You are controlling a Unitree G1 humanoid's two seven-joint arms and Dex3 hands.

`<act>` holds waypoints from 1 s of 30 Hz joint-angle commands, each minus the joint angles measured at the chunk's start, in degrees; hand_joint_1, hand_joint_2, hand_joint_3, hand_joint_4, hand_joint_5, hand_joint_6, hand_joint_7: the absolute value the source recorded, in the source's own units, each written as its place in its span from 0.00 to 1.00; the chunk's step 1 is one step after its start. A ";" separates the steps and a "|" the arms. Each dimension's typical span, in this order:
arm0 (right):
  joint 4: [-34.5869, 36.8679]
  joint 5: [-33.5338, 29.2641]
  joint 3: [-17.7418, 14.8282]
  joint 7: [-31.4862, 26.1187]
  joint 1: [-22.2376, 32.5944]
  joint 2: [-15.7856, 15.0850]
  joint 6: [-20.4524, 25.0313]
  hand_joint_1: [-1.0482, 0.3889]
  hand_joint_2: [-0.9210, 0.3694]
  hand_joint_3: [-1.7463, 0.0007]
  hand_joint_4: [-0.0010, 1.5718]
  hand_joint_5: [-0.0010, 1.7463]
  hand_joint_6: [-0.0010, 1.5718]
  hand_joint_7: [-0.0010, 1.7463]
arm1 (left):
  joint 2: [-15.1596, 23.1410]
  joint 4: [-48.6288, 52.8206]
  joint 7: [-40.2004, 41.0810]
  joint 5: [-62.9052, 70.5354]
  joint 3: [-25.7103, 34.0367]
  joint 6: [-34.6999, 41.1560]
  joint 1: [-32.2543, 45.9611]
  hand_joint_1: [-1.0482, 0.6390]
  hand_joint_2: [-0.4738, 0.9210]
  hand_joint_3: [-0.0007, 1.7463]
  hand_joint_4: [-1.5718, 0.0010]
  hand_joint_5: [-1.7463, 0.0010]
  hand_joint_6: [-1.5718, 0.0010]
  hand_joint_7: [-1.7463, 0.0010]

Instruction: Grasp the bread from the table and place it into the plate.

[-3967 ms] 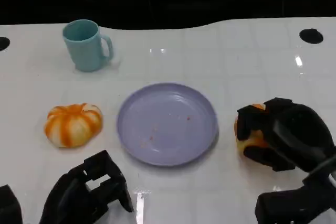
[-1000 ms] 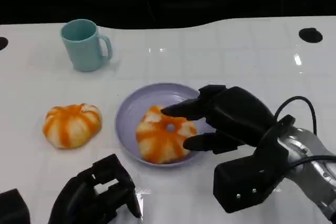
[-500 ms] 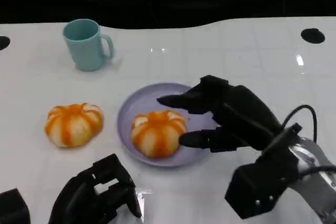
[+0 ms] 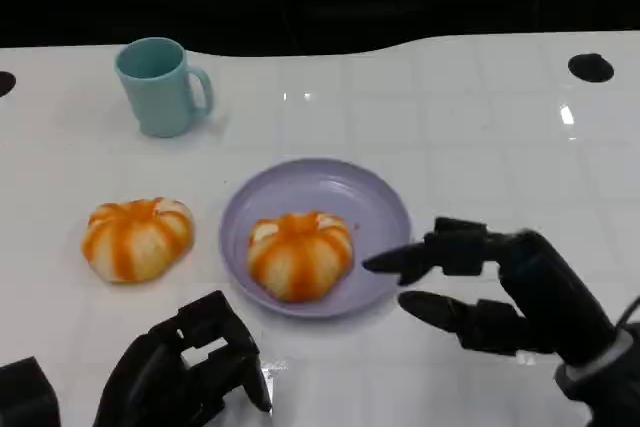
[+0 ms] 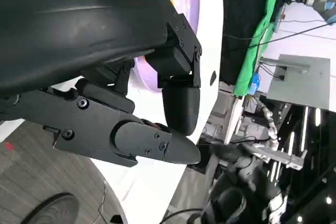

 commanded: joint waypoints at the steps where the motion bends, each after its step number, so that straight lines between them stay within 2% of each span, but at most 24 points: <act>1: -3.89 4.46 -2.06 3.31 4.51 -0.90 1.45 0.55 0.23 0.42 0.42 0.90 0.48 0.61 | 0.40 -0.26 0.61 -0.25 0.08 0.53 -0.14 0.25 1.00 0.05 0.56 0.00 0.58 0.19; 3: -4.77 5.68 -2.90 4.75 6.37 -1.36 1.00 0.56 0.30 0.32 0.42 0.93 0.47 0.72 | 0.44 -0.32 0.58 -0.40 0.18 0.80 -0.18 0.25 1.00 0.05 0.56 0.00 0.58 0.18; 7: -5.67 6.94 -5.00 6.56 9.58 -1.98 -0.20 0.55 0.35 0.28 0.45 0.99 0.45 0.81 | 0.55 0.01 0.08 -0.70 0.31 0.97 -0.34 0.25 1.00 0.04 0.56 0.00 0.58 0.19; 12: -7.75 9.66 -7.26 8.75 14.17 -2.56 1.81 0.55 0.33 0.30 0.48 1.00 0.44 0.84 | 0.88 -0.22 0.04 -0.23 0.30 0.49 -0.13 0.24 1.00 0.04 0.56 0.00 0.57 0.19; 16: -7.24 11.26 -8.24 10.40 16.19 -2.21 2.39 0.53 0.29 0.37 0.49 1.00 0.43 0.84 | 1.23 -0.21 -0.11 -0.56 0.58 0.92 -0.28 0.24 1.00 0.04 0.55 0.00 0.57 0.18; 22: -5.78 10.86 -8.68 9.98 16.82 0.51 3.19 0.53 0.29 0.38 0.48 1.00 0.42 0.84 | 1.76 0.01 -0.07 -0.50 0.84 0.77 -0.45 0.24 1.00 0.04 0.55 0.00 0.57 0.18; 30: -3.32 8.81 -9.21 8.77 15.96 3.50 1.15 0.52 0.30 0.36 0.50 1.00 0.43 0.84 | 2.42 1.01 -0.89 -1.56 1.37 1.42 -1.10 0.24 1.00 0.04 0.56 0.00 0.57 0.19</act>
